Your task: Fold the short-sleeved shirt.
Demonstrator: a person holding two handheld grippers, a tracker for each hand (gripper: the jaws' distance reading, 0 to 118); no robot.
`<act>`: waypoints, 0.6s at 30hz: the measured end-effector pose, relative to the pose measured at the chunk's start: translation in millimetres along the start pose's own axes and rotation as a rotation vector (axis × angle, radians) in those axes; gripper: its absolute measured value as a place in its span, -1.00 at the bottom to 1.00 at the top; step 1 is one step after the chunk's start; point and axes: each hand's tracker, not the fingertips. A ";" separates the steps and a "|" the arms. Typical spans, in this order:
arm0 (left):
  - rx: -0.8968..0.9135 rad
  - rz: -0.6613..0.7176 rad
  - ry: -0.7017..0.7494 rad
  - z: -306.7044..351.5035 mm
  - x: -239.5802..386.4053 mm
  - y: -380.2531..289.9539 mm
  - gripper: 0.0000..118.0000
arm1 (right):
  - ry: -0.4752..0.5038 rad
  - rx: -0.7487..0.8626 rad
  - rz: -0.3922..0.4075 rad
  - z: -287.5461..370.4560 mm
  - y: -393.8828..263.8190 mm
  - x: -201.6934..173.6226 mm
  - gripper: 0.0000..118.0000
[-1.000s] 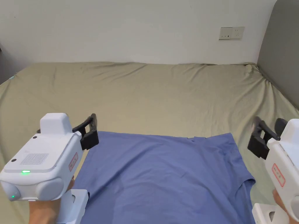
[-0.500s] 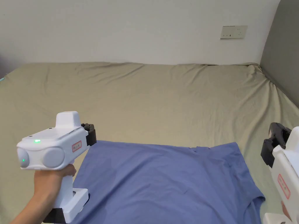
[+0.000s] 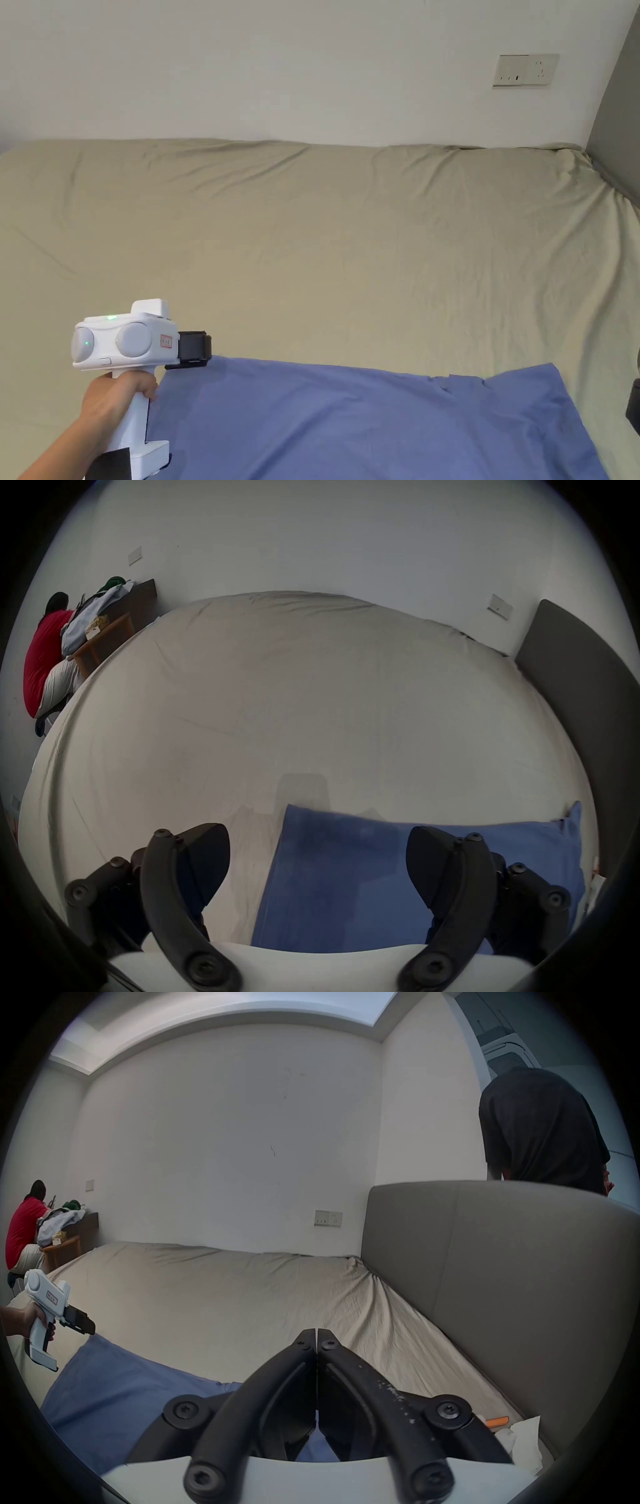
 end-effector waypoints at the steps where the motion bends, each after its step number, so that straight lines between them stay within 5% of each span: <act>1: -0.025 -0.002 0.004 -8.4 0.6 -1.3 0.71 | -0.003 -0.020 0.000 -5.3 -4.2 -0.3 -0.97; 2: -0.057 -0.001 0.000 -16.3 1.7 -3.9 0.62 | -0.007 -0.042 0.000 -10.2 -7.8 0.0 -0.97; 4: -0.113 -0.018 0.013 -29.5 6.8 -10.9 0.10 | -0.012 -0.077 -0.008 -21.9 -16.3 1.9 -0.97; 7: -0.021 -0.086 0.051 -25.1 19.2 -22.2 -0.18 | 0.010 -0.151 -0.034 -40.2 -24.1 5.1 -0.97; 8: -0.041 -0.076 0.036 -24.6 19.8 -22.9 -0.44 | 0.010 -0.179 -0.037 -49.9 -26.1 6.7 -0.95; 9: -0.038 -0.077 0.000 -23.0 19.0 -22.2 -0.95 | 0.012 -0.208 -0.039 -60.9 -26.5 9.1 -0.89; 11: -0.031 -0.049 -0.034 -18.6 22.1 -18.9 -0.98 | 0.031 -0.285 -0.031 -89.4 -28.0 11.6 -0.55; 14: 0.032 -0.045 -0.022 -0.6 26.2 -16.6 -0.98 | 0.034 -0.400 -0.037 -136.7 -36.9 15.0 0.40; 16: 0.069 -0.043 -0.048 17.8 26.0 -14.1 -0.98 | 0.044 -0.498 -0.038 -164.4 -45.3 13.9 0.48; 18: 0.101 -0.053 -0.094 38.8 23.9 -11.8 -0.98 | 0.054 -0.564 -0.072 -198.3 -59.4 16.9 0.79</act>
